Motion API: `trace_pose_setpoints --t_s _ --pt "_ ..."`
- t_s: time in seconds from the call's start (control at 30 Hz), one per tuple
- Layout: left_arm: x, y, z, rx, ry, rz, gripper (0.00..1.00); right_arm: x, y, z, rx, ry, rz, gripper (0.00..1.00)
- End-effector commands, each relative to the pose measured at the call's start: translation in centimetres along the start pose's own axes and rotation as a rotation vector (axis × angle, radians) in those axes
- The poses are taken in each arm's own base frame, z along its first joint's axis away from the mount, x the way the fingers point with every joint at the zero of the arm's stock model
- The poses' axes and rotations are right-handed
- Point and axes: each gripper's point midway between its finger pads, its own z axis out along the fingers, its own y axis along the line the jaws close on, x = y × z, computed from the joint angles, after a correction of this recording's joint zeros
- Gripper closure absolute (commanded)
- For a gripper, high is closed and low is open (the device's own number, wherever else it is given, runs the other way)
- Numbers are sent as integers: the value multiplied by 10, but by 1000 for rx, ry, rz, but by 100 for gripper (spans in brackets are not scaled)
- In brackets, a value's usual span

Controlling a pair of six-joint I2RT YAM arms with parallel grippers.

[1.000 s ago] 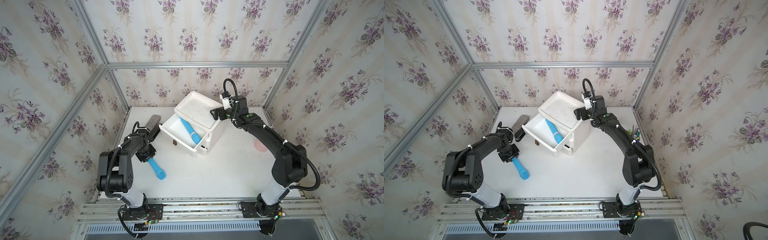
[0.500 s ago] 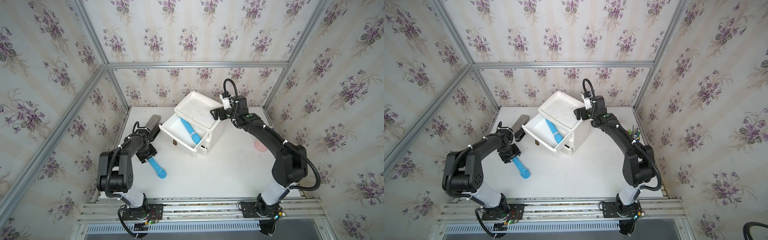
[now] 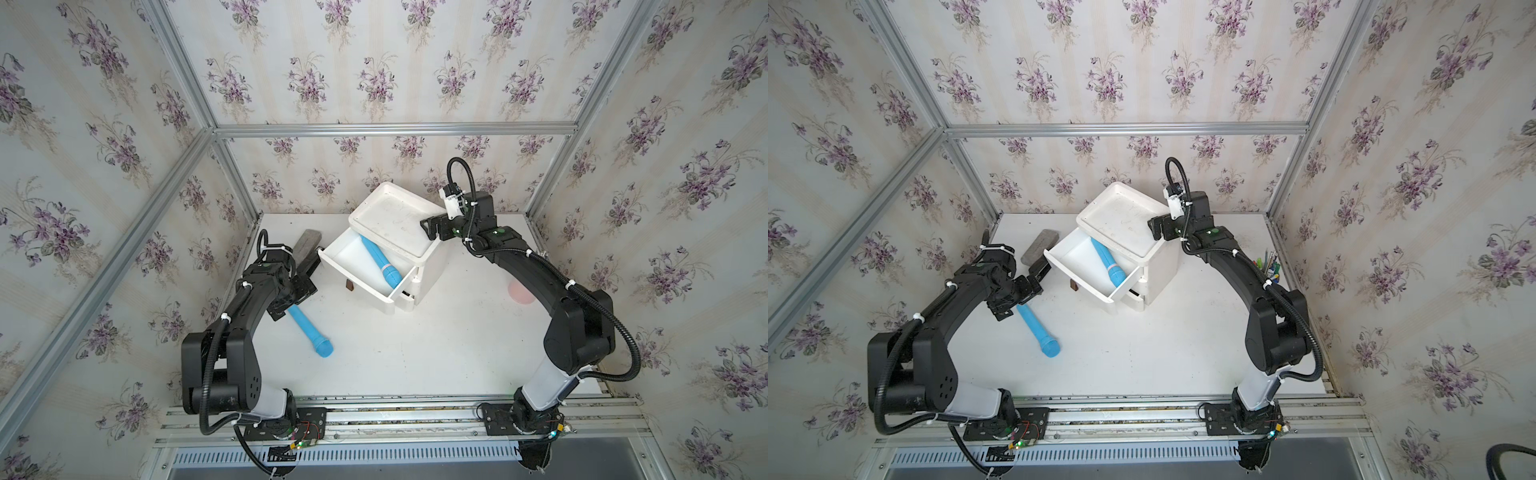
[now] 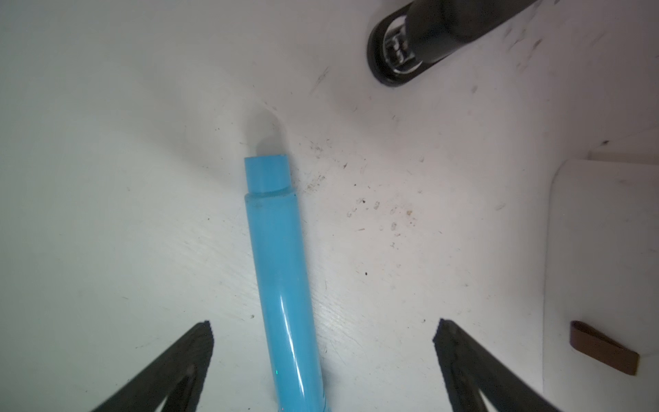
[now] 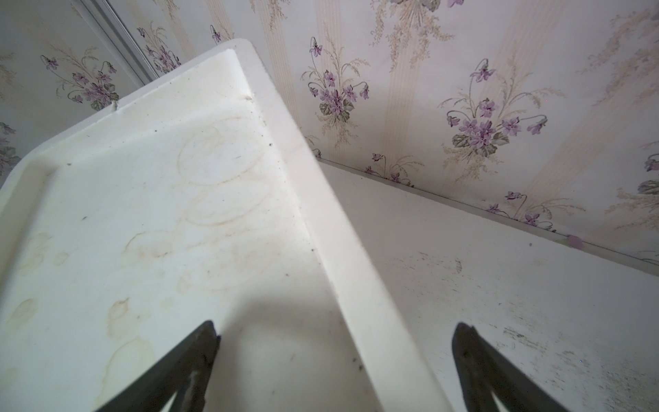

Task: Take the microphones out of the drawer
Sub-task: Place the microphone at the center of the board.

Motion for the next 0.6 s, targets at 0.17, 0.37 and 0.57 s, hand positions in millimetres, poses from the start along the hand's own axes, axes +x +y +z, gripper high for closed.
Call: trace_pose_setpoints --t_s 0.17,0.37,0.57 --pt "-24 6 -74 -31 -162 71 1 60 -8 5 33 211 -35 0" --pt "-38 -23 -127 119 -237 118 1 58 -7 3 31 208 -37 0" --pt "-32 -73 -158 368 -181 210 1 61 -8 1 35 209 -44 0"
